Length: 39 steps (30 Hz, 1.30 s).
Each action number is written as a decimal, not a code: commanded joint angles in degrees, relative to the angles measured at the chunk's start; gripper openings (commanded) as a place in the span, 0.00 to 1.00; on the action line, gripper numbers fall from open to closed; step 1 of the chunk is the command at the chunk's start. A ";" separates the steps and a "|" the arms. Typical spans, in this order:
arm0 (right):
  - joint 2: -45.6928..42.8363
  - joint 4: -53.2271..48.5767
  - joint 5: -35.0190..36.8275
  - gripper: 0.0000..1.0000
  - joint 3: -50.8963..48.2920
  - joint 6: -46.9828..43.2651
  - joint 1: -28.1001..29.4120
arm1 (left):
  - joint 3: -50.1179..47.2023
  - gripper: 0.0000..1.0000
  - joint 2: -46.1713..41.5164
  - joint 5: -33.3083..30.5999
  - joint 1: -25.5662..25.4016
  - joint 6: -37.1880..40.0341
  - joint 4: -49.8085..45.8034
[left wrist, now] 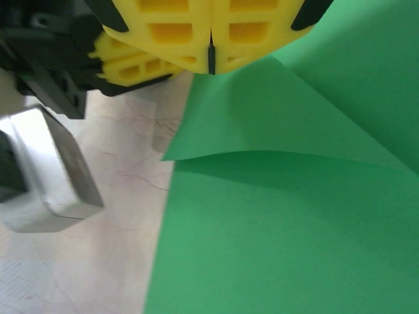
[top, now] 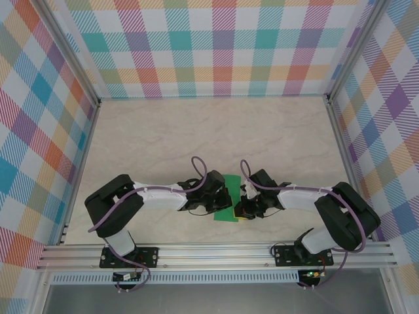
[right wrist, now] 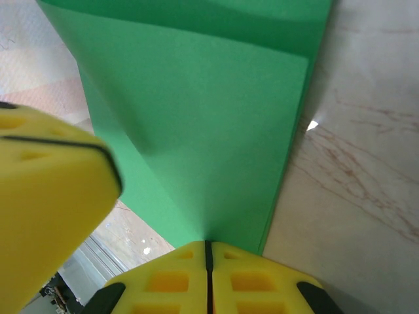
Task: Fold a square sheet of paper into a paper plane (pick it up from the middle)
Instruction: Fold the triangle a second time at the center of the table.
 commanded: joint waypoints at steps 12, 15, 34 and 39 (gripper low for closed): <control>2.11 -6.68 6.61 0.07 -2.00 -0.08 0.27 | -2.62 0.04 1.72 -7.96 -0.71 -0.74 -2.81; 2.43 -6.90 6.88 0.07 -2.22 -0.39 0.27 | -2.60 0.04 1.50 -9.56 -0.10 -0.38 -4.04; 3.18 -6.81 6.77 0.06 -2.00 -0.41 0.27 | -2.38 0.06 1.76 -8.67 6.97 3.93 -3.36; 2.82 -6.89 6.75 0.06 -2.16 -0.31 0.27 | -3.62 0.06 1.86 -8.06 8.60 4.61 -2.41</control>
